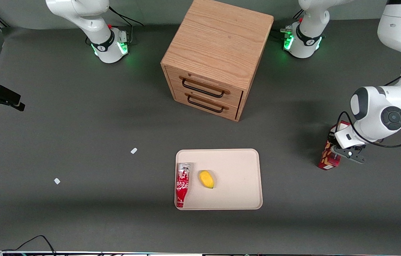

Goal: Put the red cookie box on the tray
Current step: 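Close the left gripper on the box and lift it upright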

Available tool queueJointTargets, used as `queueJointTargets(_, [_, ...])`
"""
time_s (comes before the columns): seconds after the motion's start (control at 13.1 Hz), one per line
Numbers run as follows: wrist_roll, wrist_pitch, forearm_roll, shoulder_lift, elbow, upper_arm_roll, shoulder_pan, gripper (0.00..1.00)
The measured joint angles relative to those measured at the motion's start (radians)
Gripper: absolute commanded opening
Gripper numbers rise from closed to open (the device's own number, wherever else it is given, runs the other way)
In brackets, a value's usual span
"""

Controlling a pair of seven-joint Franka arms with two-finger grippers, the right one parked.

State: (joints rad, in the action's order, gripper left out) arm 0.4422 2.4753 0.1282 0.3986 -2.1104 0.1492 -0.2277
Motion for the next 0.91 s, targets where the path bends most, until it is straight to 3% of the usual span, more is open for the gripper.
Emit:
queueJointTargets(0.23, [0.000,-0.030,-0.001,-0.005,0.024,0.000,0.007,0.00])
queueJointTargets(0.46, [-0.008,-0.191,-0.019,-0.035,0.137,0.000,0.012,0.00])
queueJointTargets(0.68, [-0.076,-0.461,-0.092,-0.079,0.334,0.001,0.040,0.00])
queueJointTargets(0.91, [-0.264,-0.702,-0.120,-0.078,0.574,0.004,0.119,0.00])
